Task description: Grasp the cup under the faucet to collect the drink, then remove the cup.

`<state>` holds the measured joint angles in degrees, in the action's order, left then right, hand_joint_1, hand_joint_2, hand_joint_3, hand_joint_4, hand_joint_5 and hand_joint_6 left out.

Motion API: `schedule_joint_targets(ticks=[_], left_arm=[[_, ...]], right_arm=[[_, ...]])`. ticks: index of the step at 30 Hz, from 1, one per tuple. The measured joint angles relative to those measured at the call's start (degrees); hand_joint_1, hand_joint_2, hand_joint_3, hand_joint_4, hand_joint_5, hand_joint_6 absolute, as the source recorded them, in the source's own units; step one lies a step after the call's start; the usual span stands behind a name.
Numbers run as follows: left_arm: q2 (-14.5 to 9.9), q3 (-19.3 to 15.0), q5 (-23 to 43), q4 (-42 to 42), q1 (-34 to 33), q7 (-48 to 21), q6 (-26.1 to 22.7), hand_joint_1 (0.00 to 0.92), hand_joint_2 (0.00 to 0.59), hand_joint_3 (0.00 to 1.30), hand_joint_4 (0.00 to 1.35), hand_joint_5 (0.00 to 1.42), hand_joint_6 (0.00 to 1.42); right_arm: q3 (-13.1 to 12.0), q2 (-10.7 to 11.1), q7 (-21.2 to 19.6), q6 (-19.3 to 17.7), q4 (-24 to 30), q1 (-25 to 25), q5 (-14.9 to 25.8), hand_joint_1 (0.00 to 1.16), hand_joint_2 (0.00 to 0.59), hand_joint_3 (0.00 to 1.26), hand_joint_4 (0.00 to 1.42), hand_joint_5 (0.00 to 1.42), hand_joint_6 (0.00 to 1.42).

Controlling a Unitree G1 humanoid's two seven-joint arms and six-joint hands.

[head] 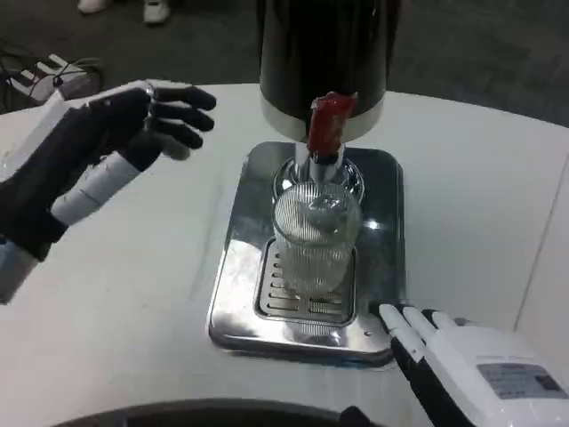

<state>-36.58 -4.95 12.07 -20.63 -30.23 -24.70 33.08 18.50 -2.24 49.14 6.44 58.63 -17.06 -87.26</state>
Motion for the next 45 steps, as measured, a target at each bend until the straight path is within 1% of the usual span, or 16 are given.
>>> schedule_joint_targets(ticks=[3, 4, 5, 7, 8, 11, 16, 18, 23, 25, 30, 33, 36, 39, 43, 45], left_arm=[[0.71, -0.11, 3.52, 2.69, -2.42, -4.43, -6.31, 0.000, 0.052, 0.29, 0.25, 0.36, 0.40], [0.74, -0.11, 3.83, 2.94, -2.99, -5.06, -7.25, 0.000, 0.053, 0.28, 0.24, 0.34, 0.39], [0.94, -0.05, 5.11, 3.12, -5.03, -7.23, -10.30, 0.000, 0.053, 0.27, 0.23, 0.33, 0.37], [1.02, 0.07, 5.72, 3.03, -7.79, -9.36, -12.96, 0.000, 0.049, 0.24, 0.20, 0.31, 0.34], [1.18, 0.77, 6.01, 2.19, -10.80, -12.18, -15.34, 0.000, 0.049, 0.24, 0.20, 0.31, 0.33], [1.96, 1.73, 5.92, 0.57, -15.09, -16.13, -18.26, 0.000, 0.048, 0.24, 0.20, 0.30, 0.33], [4.55, 2.79, 5.26, -0.39, -17.84, -19.44, -19.74, 0.000, 0.049, 0.24, 0.19, 0.30, 0.33], [5.85, 3.61, 5.02, -0.38, -18.79, -20.53, -19.96, 0.000, 0.051, 0.24, 0.19, 0.31, 0.33], [7.68, 4.41, 3.29, -0.91, -20.02, -21.05, -20.38, 0.000, 0.053, 0.24, 0.20, 0.31, 0.33], [8.62, 5.53, 2.43, -2.24, -20.63, -21.21, -21.04, 0.000, 0.053, 0.24, 0.19, 0.31, 0.33], [9.73, 6.64, 0.58, -4.87, -21.11, -22.15, -21.63, 0.000, 0.054, 0.24, 0.19, 0.30, 0.33], [9.87, 7.18, -0.48, -6.10, -22.35, -22.57, -21.39, 0.000, 0.054, 0.23, 0.19, 0.30, 0.33], [10.09, 7.72, -1.24, -7.03, -22.64, -22.89, -20.08, 0.000, 0.054, 0.23, 0.19, 0.30, 0.33], [10.08, 8.53, -2.88, -7.16, -22.67, -22.87, -17.45, 0.000, 0.054, 0.23, 0.18, 0.30, 0.33], [9.29, 10.10, -6.37, -7.22, -22.68, -22.72, -12.18, 0.000, 0.054, 0.22, 0.17, 0.28, 0.31], [8.57, 10.82, -8.50, -7.35, -22.77, -22.39, -9.26, 0.000, 0.047, 0.21, 0.17, 0.26, 0.30]], right_arm=[[0.00, 0.00, 0.00, 0.06, 0.00, -0.01, -0.01, 0.23, 0.403, 0.00, 0.00, 0.00, 0.00], [0.00, 0.00, 0.00, 0.06, 0.00, -0.01, -0.03, 0.23, 0.403, 0.00, 0.00, 0.00, 0.00], [0.00, 0.00, 0.00, 0.06, 0.01, -0.02, -0.06, 0.23, 0.403, 0.00, 0.00, 0.00, 0.00], [0.00, 0.00, 0.00, 0.04, 0.02, -0.03, -0.07, 0.23, 0.403, 0.00, 0.00, 0.00, 0.00], [0.00, 0.00, -0.01, 0.05, 0.05, -0.04, -0.08, 0.23, 0.403, 0.00, 0.00, 0.00, 0.00], [0.00, 0.00, -0.01, -0.08, 0.04, -0.06, -0.09, 0.23, 0.403, 0.00, 0.00, 0.00, 0.00], [0.00, 0.00, -0.01, -0.08, 0.10, -0.16, -0.10, 0.23, 0.403, 0.00, 0.00, 0.00, 0.00], [0.00, 0.00, -0.01, -0.10, 0.10, -0.25, -0.10, 0.23, 0.403, 0.00, 0.00, 0.00, 0.00], [0.00, 0.00, -0.01, -0.12, 0.13, -0.51, -0.11, 0.23, 0.403, 0.00, 0.00, 0.00, 0.00], [0.00, 0.00, -0.01, -0.19, 0.13, -0.51, -0.09, 0.23, 0.403, 0.00, 0.00, 0.00, 0.00], [0.00, 0.00, -0.01, -0.21, 0.13, -0.51, -0.10, 0.23, 0.403, 0.00, 0.00, 0.00, 0.00], [0.00, 0.00, -0.01, -0.32, 0.13, -0.53, -0.10, 0.23, 0.403, 0.00, 0.00, 0.00, 0.00], [0.00, -0.01, -0.01, -0.44, 0.13, -0.54, -0.09, 0.23, 0.403, 0.00, 0.00, 0.00, 0.00], [0.00, -0.02, -0.01, -0.45, 0.13, -0.55, -0.07, 0.23, 0.403, 0.00, 0.00, 0.00, 0.00], [0.00, -0.06, -0.01, -0.44, 0.13, -0.63, 0.20, 0.22, 0.398, 0.00, 0.00, 0.00, 0.00], [0.00, -0.10, -0.01, -0.12, 0.13, -0.73, 1.46, 0.22, 0.381, 0.00, 0.00, 0.00, 0.00]])
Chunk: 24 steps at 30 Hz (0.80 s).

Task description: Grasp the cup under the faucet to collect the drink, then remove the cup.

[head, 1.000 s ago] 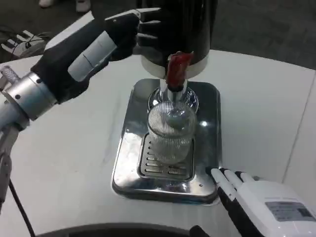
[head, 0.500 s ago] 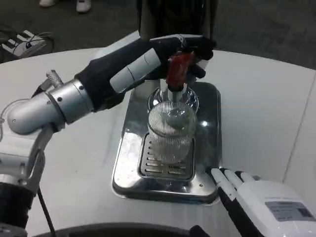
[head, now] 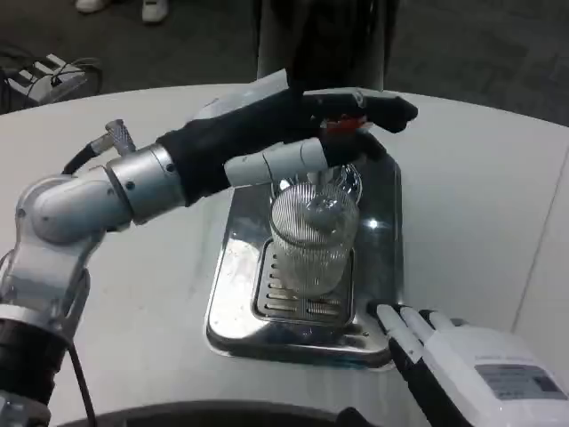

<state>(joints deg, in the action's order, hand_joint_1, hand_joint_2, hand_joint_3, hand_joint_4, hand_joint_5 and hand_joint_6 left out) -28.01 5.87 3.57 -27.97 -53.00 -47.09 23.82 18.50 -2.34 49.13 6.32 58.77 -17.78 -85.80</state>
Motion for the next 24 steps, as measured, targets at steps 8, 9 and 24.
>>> schedule_joint_targets(ticks=[8, 9, 24], left_arm=[[-1.53, 1.56, -3.59, -1.90, -0.81, 1.02, 6.66, 0.000, 0.013, 0.20, 0.15, 0.23, 0.24], [-1.65, 1.61, -3.70, -2.08, -0.85, 1.10, 7.03, 0.000, 0.012, 0.20, 0.15, 0.23, 0.23], [-2.42, 1.93, -5.31, -2.76, -0.71, 4.71, 10.09, 0.000, 0.000, 0.19, 0.13, 0.19, 0.21]], right_arm=[[-0.39, -0.11, -0.85, 6.41, 0.01, -0.14, 10.92, 0.29, 0.328, 0.00, 0.00, 0.00, 0.07], [-0.43, -0.12, -1.17, 7.42, 0.01, -0.14, 12.02, 0.31, 0.309, 0.00, 0.00, 0.00, 0.08], [-1.57, -0.26, -31.00, 17.95, -7.83, 0.06, 32.21, 0.56, 0.230, 0.00, 0.00, 0.07, 0.17]])
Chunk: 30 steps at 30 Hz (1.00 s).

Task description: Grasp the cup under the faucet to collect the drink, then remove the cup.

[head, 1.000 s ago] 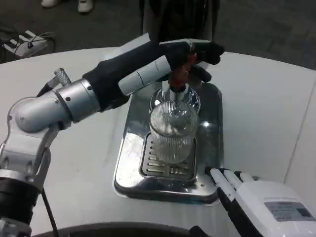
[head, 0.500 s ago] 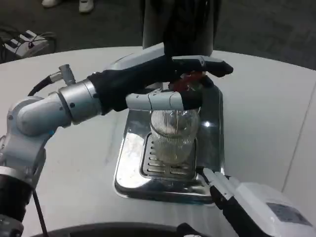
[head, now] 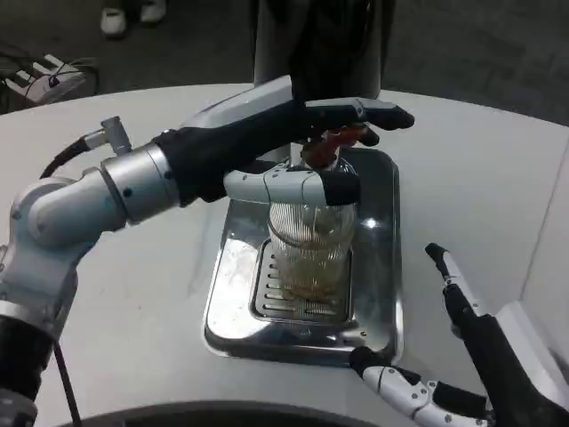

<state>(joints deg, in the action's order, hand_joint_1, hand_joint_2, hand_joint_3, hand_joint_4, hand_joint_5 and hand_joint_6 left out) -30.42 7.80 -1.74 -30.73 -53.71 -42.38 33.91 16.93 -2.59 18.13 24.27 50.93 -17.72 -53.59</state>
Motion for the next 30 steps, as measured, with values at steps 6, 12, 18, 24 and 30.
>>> schedule_joint_targets(ticks=[6, 12, 18, 24, 30], left_arm=[[-0.10, 0.00, -0.17, 0.31, 0.09, 0.32, -0.09, 0.000, 0.000, 0.19, 0.13, 0.18, 0.21], [-0.30, -0.03, -0.18, 0.73, 0.18, 0.34, -0.17, 0.000, 0.000, 0.20, 0.13, 0.18, 0.21], [-0.61, -0.12, 0.02, 1.26, 0.30, 0.28, -0.30, 0.000, 0.000, 0.20, 0.13, 0.18, 0.21], [-1.15, -0.39, 0.73, 2.17, 0.37, -0.74, -0.94, 0.000, 0.000, 0.20, 0.13, 0.18, 0.20], [-1.43, -0.63, 1.26, 2.34, 0.36, -1.18, -1.37, 0.000, 0.000, 0.20, 0.13, 0.18, 0.20]], right_arm=[[0.51, 0.00, -11.67, -0.18, -7.70, 2.04, 4.84, 0.59, 0.225, 0.00, 0.00, 0.09, 0.18], [0.77, 0.03, -16.87, 0.30, -13.83, 6.39, 7.95, 0.60, 0.224, 0.00, 0.00, 0.08, 0.18], [1.52, 0.14, -19.76, 1.14, -20.04, 11.40, 11.00, 0.62, 0.221, 0.00, 0.00, 0.07, 0.18], [4.18, 0.20, -22.50, 2.20, -25.34, 17.82, 13.57, 0.68, 0.205, 0.00, 0.00, 0.06, 0.16], [4.38, 0.19, -28.13, 2.08, -31.23, 22.85, 15.89, 0.69, 0.204, 0.00, 0.00, 0.06, 0.15]])
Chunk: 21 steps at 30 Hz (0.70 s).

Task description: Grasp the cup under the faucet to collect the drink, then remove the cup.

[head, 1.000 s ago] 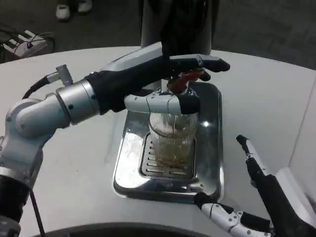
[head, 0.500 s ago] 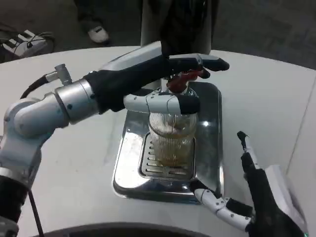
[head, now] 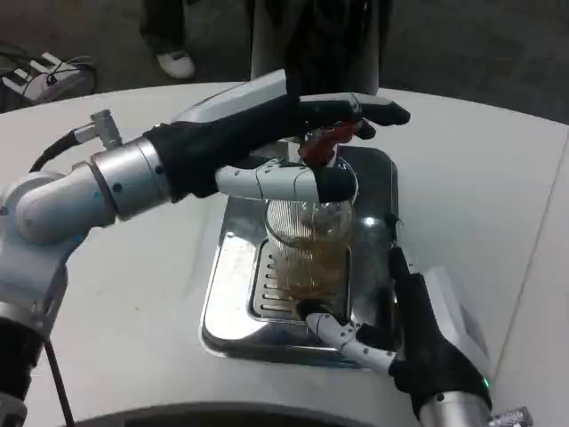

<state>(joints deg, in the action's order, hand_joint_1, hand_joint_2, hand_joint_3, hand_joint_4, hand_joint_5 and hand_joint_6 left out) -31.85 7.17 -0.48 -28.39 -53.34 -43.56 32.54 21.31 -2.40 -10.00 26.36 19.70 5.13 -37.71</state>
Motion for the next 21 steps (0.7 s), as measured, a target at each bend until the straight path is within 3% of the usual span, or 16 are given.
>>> schedule_joint_targets(ticks=[9, 14, 21], left_arm=[[-0.28, -0.60, 0.25, 0.15, -0.14, -1.30, -0.17, 0.000, 0.000, 0.20, 0.12, 0.17, 0.17], [-0.36, -0.67, 0.24, -0.18, -0.66, -1.98, -0.22, 0.000, 0.000, 0.20, 0.11, 0.17, 0.15], [-0.37, -0.70, 0.23, -1.03, -1.70, -2.48, -0.21, 0.000, 0.000, 0.20, 0.10, 0.16, 0.15]], right_arm=[[-0.06, -0.80, -4.61, -1.02, -4.76, 6.25, 4.56, 0.69, 0.204, 0.00, 0.00, 0.02, 0.10], [-0.50, -0.80, -4.45, -1.04, -7.23, 7.23, 8.08, 0.69, 0.204, 0.00, 0.00, 0.00, 0.07], [-0.98, -1.47, -4.50, -0.79, -9.23, 11.66, 10.02, 0.69, 0.202, 0.00, 0.00, 0.00, 0.06]])
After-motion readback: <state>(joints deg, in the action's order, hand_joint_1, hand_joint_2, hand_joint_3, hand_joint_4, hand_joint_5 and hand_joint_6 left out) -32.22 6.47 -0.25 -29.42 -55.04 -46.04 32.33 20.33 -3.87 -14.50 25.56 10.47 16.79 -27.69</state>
